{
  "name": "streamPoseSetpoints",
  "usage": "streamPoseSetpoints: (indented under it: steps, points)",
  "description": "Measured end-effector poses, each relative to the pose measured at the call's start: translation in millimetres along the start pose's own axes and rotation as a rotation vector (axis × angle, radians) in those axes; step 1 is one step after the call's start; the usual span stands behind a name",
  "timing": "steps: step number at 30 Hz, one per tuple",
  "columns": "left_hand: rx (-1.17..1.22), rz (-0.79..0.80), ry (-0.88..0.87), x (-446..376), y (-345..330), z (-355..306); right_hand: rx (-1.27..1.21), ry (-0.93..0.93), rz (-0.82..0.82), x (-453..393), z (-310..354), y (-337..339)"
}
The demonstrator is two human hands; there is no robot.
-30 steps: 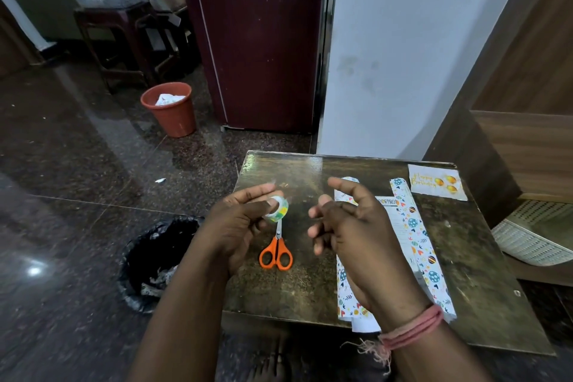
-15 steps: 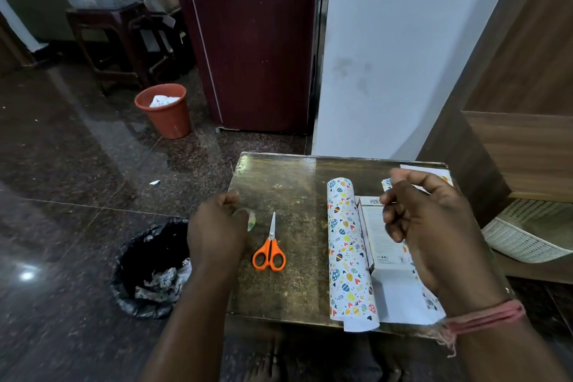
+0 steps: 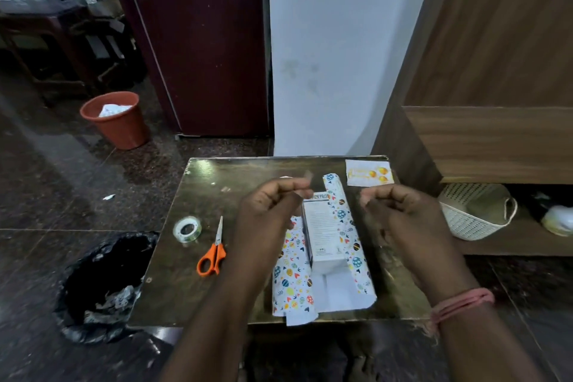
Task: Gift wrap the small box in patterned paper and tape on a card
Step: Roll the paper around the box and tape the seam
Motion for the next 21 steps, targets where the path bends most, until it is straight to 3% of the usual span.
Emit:
streamPoseSetpoints:
  steps: [5,14,21]
  points:
    - [0.057,0.168,0.115,7.9,-23.1,7.1,0.03,0.011,0.144,0.3,-1.2,-11.1]
    - [0.046,0.193,0.101,2.8,-17.6,8.5,-0.154,-0.079,0.401,2.8,5.1,-22.1]
    - [0.007,0.199,0.113,5.4,-16.7,4.6,-0.12,-0.109,0.289,7.4,11.5,-16.2]
Point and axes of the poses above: each hand's wrist, its own x-axis away from the middle knuckle, its own y-axis out of the back of the hand, z = x × y, the point moved 3 cm from there along -x, towards the middle knuckle, and after that the axes turned 11 degrees about -y, right-handed, at the moved point
